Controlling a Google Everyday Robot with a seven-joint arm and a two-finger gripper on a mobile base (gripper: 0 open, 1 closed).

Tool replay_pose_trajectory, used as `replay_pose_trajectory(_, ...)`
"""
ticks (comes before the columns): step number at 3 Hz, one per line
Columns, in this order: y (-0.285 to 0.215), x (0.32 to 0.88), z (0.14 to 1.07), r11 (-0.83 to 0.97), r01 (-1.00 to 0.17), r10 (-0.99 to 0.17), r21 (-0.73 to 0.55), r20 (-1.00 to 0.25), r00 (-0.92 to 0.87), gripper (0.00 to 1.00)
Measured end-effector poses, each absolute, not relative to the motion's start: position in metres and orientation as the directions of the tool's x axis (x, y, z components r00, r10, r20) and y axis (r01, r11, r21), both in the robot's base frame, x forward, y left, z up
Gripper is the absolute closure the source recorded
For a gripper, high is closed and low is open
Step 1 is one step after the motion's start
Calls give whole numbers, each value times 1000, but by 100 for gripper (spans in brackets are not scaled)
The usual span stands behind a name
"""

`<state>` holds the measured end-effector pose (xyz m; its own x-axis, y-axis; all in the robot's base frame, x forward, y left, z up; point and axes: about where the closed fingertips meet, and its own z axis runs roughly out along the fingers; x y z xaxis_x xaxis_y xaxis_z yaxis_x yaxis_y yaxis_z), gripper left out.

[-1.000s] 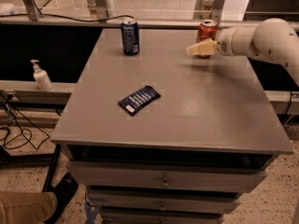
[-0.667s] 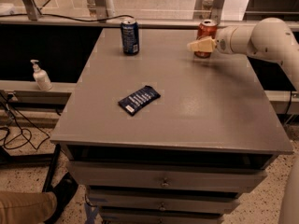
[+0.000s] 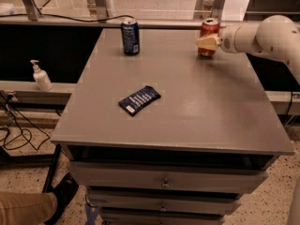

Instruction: Move coke can near rxbar blueberry

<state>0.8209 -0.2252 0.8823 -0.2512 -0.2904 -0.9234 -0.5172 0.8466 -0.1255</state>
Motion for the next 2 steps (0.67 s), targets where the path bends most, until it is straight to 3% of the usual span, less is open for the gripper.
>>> replay_pose_trajectory(1, -213, 790, 895, 818, -554, -329, -153, -915, -232, 87)
replay_pose_trajectory(2, -191, 750, 903, 775, -610, -362, -164, -906, -217, 100)
